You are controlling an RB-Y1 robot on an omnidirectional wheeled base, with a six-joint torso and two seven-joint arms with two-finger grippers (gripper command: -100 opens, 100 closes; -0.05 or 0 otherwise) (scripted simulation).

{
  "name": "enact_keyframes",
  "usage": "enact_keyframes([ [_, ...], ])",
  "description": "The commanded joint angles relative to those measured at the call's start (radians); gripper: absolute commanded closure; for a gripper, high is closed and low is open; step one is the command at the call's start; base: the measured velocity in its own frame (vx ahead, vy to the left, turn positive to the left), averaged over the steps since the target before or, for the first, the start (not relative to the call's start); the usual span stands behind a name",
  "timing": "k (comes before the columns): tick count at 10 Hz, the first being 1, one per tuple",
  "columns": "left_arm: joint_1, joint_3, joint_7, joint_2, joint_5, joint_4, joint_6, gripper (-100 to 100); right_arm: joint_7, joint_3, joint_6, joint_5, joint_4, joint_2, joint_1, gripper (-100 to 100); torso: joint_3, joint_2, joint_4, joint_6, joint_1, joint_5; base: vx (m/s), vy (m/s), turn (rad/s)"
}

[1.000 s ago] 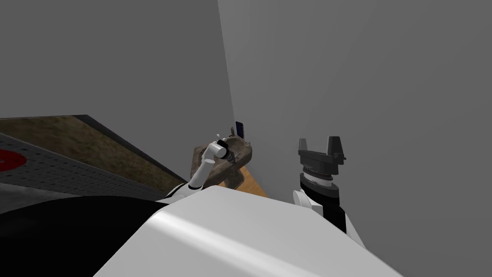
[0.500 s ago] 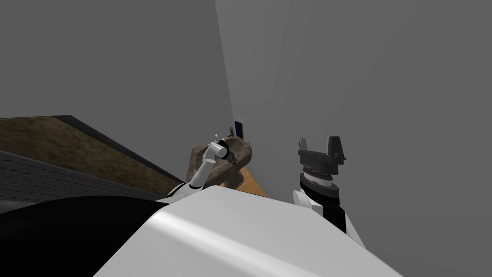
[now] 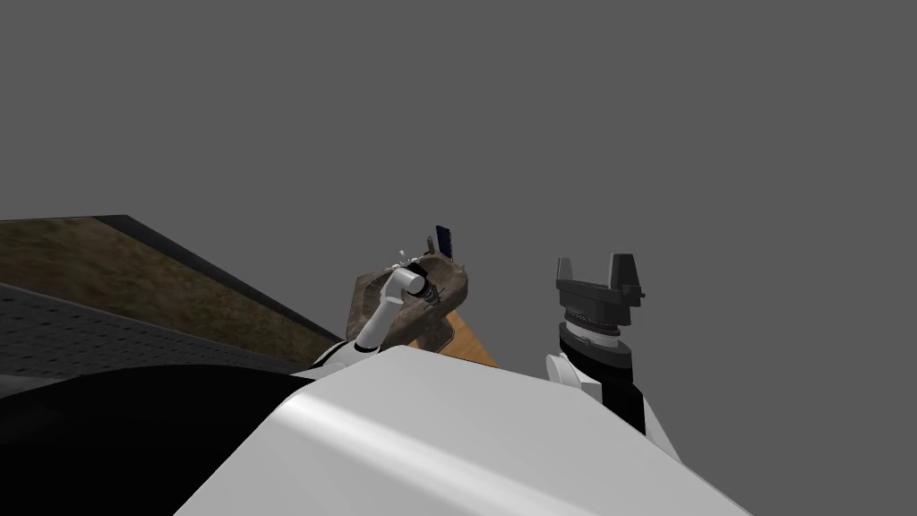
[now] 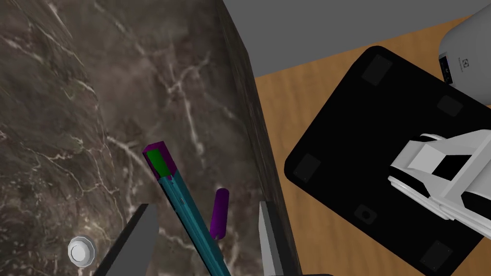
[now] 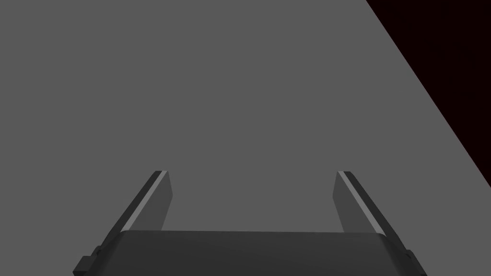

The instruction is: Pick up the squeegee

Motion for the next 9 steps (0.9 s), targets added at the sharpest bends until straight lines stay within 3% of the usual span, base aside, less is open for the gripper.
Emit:
enact_keyframes([
  [1,0.0,0.0,0.0,0.0,0.0,0.0,0.0,100,0.0,0.0,0.0,0.0,0.0,0.0,0.0,0,0.0,0.0,0.0,0.0,0.0,0.0,0.0,0.0,0.0],
  [4,0.0,0.001,0.002,-0.001,0.0,0.0,0.0,100,0.0,0.0,0.0,0.0,0.0,0.0,0.0,0,-0.001,-0.001,0.0,0.001,0.0,0.0,0.0,0.0,0.0],
  [5,0.0,0.001,0.002,-0.001,0.0,0.0,0.0,0,0.0,0.0,0.0,0.0,0.0,0.0,0.0,0,-0.001,-0.001,0.0,0.001,0.0,0.0,0.0,0.0,0.0],
  [6,0.001,0.001,0.015,0.004,0.007,-0.028,0.023,100,0.0,0.0,0.0,0.0,0.0,0.0,0.0,0,-0.001,-0.001,0.0,0.001,0.0,0.0,0.003,0.012,0.009],
  [9,-0.003,0.003,0.044,0.014,0.024,-0.082,0.072,100,0.0,0.0,0.0,0.0,0.0,0.0,0.0,0,0.0,-0.001,0.0,0.001,0.002,0.0,0.008,0.022,0.013],
])
